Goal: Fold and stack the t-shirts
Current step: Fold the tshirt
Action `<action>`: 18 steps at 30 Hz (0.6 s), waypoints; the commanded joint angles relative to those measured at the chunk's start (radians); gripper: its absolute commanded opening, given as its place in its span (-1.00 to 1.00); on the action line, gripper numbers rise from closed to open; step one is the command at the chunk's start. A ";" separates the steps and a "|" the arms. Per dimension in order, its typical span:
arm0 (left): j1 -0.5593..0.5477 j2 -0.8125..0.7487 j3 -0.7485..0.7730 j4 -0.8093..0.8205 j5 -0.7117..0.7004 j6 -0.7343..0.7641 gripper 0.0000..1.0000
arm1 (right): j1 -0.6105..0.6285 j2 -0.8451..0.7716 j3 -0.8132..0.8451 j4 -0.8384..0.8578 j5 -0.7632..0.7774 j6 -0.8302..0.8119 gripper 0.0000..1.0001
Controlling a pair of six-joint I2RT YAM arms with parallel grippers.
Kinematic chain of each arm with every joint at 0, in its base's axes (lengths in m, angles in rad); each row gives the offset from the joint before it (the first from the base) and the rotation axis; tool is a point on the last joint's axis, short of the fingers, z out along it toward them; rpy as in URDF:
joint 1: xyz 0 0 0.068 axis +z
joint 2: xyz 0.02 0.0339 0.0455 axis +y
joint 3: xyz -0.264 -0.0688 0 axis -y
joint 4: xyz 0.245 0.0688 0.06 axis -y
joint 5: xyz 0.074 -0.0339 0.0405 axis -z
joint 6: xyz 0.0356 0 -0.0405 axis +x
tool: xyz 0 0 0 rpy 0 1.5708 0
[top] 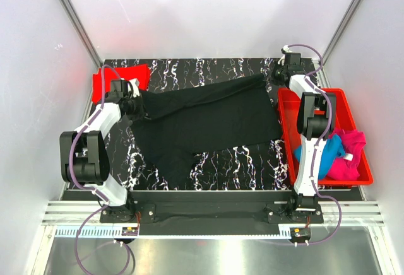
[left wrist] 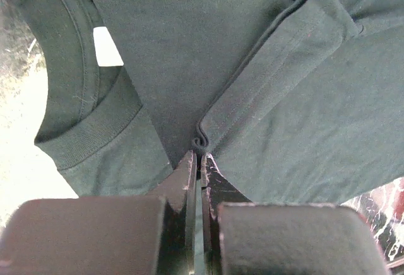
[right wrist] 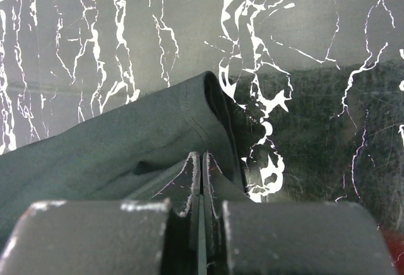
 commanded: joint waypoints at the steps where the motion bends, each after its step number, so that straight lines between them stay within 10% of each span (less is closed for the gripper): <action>1: 0.000 -0.031 0.005 -0.033 -0.026 -0.007 -1.00 | -0.005 -0.071 -0.002 0.005 0.003 -0.018 -1.00; 13: -0.010 0.015 -0.004 -0.088 -0.006 -0.032 -0.99 | -0.005 -0.112 -0.050 -0.042 0.011 -0.026 -0.79; 15: -0.008 0.021 -0.001 -0.119 0.026 -0.030 -0.47 | -0.005 -0.123 -0.048 -0.064 0.023 -0.031 -0.67; 18: -0.011 0.005 -0.003 -0.133 0.070 -0.023 -0.43 | -0.005 -0.142 -0.030 -0.105 0.019 -0.035 -0.47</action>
